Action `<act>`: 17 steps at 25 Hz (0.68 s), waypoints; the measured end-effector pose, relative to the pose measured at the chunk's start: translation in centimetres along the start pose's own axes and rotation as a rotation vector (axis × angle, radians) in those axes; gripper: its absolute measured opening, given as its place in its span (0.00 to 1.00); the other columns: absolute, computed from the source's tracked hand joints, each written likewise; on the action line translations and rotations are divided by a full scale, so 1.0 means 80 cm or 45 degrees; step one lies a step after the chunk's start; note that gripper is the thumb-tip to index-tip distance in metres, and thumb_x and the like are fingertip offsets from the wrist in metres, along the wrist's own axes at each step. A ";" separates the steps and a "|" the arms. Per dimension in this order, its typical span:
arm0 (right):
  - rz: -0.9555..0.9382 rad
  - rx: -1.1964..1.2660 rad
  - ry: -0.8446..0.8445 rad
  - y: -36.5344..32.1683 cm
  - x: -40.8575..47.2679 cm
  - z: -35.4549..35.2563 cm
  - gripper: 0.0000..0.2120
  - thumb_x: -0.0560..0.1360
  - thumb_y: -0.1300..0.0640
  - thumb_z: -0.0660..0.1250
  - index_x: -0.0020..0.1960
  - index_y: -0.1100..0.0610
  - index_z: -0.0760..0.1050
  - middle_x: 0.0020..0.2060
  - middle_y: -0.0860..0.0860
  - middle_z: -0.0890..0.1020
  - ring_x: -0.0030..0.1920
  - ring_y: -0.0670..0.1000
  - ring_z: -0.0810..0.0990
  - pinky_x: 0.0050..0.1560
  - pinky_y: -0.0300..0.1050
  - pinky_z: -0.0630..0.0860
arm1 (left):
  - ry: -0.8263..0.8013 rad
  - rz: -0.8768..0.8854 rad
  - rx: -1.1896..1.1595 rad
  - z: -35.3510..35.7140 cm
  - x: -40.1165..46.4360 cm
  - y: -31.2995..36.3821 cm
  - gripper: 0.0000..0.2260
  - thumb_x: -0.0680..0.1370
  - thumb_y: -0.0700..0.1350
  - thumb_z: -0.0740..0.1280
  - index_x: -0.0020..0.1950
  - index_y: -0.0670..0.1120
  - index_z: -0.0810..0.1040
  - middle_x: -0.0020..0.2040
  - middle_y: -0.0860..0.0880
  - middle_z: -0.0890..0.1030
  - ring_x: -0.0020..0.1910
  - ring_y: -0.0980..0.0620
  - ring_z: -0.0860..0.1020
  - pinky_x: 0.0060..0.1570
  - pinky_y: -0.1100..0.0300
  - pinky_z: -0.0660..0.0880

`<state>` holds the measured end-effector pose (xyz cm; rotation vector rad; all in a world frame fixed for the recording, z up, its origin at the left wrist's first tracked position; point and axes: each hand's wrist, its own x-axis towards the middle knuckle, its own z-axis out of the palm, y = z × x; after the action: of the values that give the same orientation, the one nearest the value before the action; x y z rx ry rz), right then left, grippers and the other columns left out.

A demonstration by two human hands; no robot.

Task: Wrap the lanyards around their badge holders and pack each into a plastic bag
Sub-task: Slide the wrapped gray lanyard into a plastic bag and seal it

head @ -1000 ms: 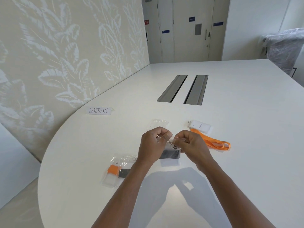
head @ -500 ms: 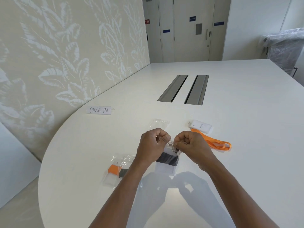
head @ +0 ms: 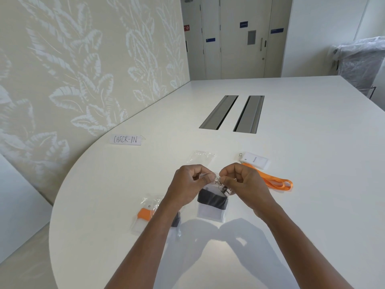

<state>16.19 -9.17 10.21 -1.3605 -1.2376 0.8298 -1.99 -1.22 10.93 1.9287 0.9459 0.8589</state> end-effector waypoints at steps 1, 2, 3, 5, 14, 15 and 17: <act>-0.050 -0.047 0.014 -0.002 -0.002 0.002 0.07 0.75 0.59 0.73 0.43 0.48 0.80 0.36 0.45 0.83 0.34 0.48 0.78 0.38 0.43 0.75 | 0.033 0.006 0.024 0.000 0.000 0.000 0.04 0.77 0.51 0.73 0.46 0.53 0.86 0.39 0.51 0.86 0.40 0.48 0.82 0.44 0.50 0.80; -0.108 -0.101 0.044 -0.005 -0.003 0.003 0.08 0.75 0.59 0.73 0.43 0.47 0.79 0.38 0.43 0.83 0.34 0.47 0.79 0.38 0.38 0.75 | 0.057 0.013 0.049 0.000 -0.001 0.000 0.04 0.77 0.52 0.73 0.45 0.53 0.86 0.38 0.51 0.85 0.37 0.50 0.80 0.42 0.51 0.79; -0.175 -0.159 0.085 -0.008 -0.005 0.005 0.10 0.75 0.60 0.73 0.44 0.45 0.79 0.41 0.41 0.83 0.35 0.45 0.80 0.38 0.35 0.74 | 0.075 0.019 0.071 0.001 -0.001 -0.001 0.05 0.77 0.52 0.73 0.44 0.54 0.86 0.37 0.52 0.85 0.37 0.52 0.79 0.41 0.52 0.78; -0.348 -0.298 0.168 -0.013 -0.009 0.006 0.13 0.74 0.63 0.72 0.46 0.44 0.80 0.46 0.39 0.82 0.44 0.43 0.82 0.42 0.33 0.75 | 0.105 0.027 0.102 0.003 -0.001 0.000 0.05 0.77 0.53 0.73 0.44 0.54 0.86 0.38 0.53 0.85 0.38 0.51 0.80 0.41 0.54 0.78; -0.393 -0.597 0.265 -0.012 -0.012 0.011 0.06 0.73 0.59 0.74 0.49 0.51 0.84 0.55 0.45 0.81 0.52 0.46 0.79 0.52 0.46 0.79 | 0.117 0.011 -0.069 0.010 0.001 0.000 0.06 0.77 0.46 0.74 0.52 0.47 0.88 0.43 0.54 0.87 0.40 0.53 0.85 0.35 0.61 0.81; -0.394 -0.593 0.283 -0.012 -0.011 0.012 0.06 0.72 0.60 0.74 0.49 0.53 0.84 0.53 0.46 0.81 0.50 0.46 0.80 0.51 0.47 0.79 | 0.118 0.017 -0.075 0.010 0.001 0.000 0.06 0.77 0.46 0.74 0.52 0.47 0.88 0.43 0.54 0.88 0.40 0.53 0.85 0.35 0.60 0.81; -0.386 -0.585 0.310 -0.013 -0.009 0.012 0.06 0.71 0.61 0.74 0.48 0.54 0.83 0.49 0.45 0.82 0.47 0.46 0.80 0.49 0.45 0.79 | 0.129 0.021 -0.082 0.010 0.003 -0.001 0.06 0.77 0.46 0.74 0.52 0.47 0.88 0.43 0.54 0.88 0.41 0.52 0.85 0.36 0.57 0.83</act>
<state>14.90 -9.77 10.95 -1.5269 -1.4446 0.1627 -1.24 -1.32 10.56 1.8551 0.9513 0.9930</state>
